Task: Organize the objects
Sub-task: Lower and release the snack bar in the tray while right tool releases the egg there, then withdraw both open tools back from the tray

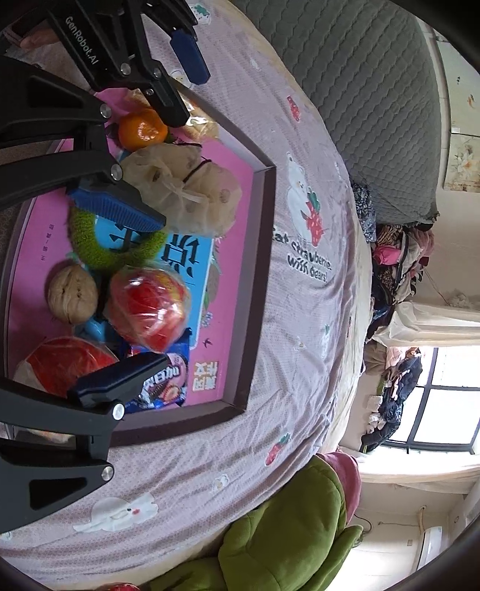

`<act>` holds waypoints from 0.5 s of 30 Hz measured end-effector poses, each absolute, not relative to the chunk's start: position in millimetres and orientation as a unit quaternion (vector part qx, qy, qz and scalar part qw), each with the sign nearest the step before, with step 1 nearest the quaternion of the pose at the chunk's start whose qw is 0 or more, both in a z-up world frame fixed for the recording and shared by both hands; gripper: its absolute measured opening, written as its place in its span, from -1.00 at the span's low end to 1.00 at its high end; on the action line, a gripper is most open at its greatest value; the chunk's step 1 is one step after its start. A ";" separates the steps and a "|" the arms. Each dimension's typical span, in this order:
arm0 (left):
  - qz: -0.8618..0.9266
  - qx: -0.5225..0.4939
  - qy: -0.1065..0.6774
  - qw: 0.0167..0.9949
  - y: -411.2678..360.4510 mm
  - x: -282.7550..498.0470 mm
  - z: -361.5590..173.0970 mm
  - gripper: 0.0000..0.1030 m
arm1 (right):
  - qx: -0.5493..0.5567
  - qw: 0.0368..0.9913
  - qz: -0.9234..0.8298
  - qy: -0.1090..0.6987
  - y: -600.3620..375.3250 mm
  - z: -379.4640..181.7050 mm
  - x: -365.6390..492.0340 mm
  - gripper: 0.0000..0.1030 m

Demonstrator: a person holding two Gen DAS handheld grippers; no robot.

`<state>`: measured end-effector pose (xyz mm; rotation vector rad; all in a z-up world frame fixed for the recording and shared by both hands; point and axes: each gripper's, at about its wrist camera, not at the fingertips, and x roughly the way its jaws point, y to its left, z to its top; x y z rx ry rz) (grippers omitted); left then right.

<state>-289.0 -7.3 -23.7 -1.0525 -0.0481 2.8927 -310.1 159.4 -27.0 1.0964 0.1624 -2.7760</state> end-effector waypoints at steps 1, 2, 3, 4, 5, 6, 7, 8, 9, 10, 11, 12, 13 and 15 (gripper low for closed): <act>0.940 -0.340 -0.015 0.029 -7.8 -288.3 -22.7 0.33 | 0.363 0.076 -0.927 0.054 159.9 -24.9 -310.1 0.30; 0.940 -0.338 -0.016 0.028 -8.1 -287.3 -21.8 0.36 | 0.359 0.073 -0.929 0.054 160.9 -21.9 -309.8 0.30; 0.941 -0.338 -0.016 0.028 -8.2 -286.9 -21.3 0.37 | 0.357 0.074 -0.930 0.054 160.9 -20.0 -310.0 0.30; 0.941 -0.337 -0.016 0.027 -8.2 -285.8 -20.4 0.37 | 0.356 0.075 -0.930 0.053 161.8 -17.7 -310.1 0.30; 0.941 -0.336 -0.016 0.026 -7.7 -285.0 -19.5 0.38 | 0.354 0.074 -0.931 0.051 163.1 -15.3 -309.8 0.30; 0.942 -0.335 -0.015 0.026 -7.1 -284.2 -18.5 0.39 | 0.351 0.075 -0.932 0.048 164.7 -12.5 -309.1 0.30; 0.942 -0.335 -0.013 0.026 -6.8 -283.3 -17.5 0.39 | 0.350 0.076 -0.933 0.047 166.1 -11.0 -308.5 0.30; 0.942 -0.334 -0.012 0.024 -6.1 -282.5 -16.7 0.40 | 0.347 0.076 -0.934 0.044 167.7 -7.7 -307.4 0.30; 0.942 -0.334 -0.010 0.024 -5.1 -281.5 -15.7 0.41 | 0.346 0.076 -0.934 0.043 168.3 -6.0 -306.5 0.30; 0.942 -0.334 -0.010 0.025 -4.2 -280.6 -14.5 0.41 | 0.344 0.076 -0.935 0.043 168.9 -3.6 -305.4 0.30; 0.942 -0.335 -0.009 0.024 -3.6 -279.7 -13.6 0.42 | 0.342 0.077 -0.936 0.043 169.1 -0.6 -303.8 0.30; 0.942 -0.336 -0.007 0.022 -3.0 -279.1 -13.1 0.43 | 0.341 0.078 -0.936 0.044 168.6 0.7 -302.4 0.30; 0.941 -0.337 -0.005 0.021 -2.5 -278.5 -12.5 0.43 | 0.339 0.079 -0.936 0.045 168.0 3.0 -301.3 0.30; 0.941 -0.339 0.000 0.015 -1.3 -276.5 -10.7 0.43 | 0.336 0.080 -0.937 0.047 167.3 7.6 -298.2 0.30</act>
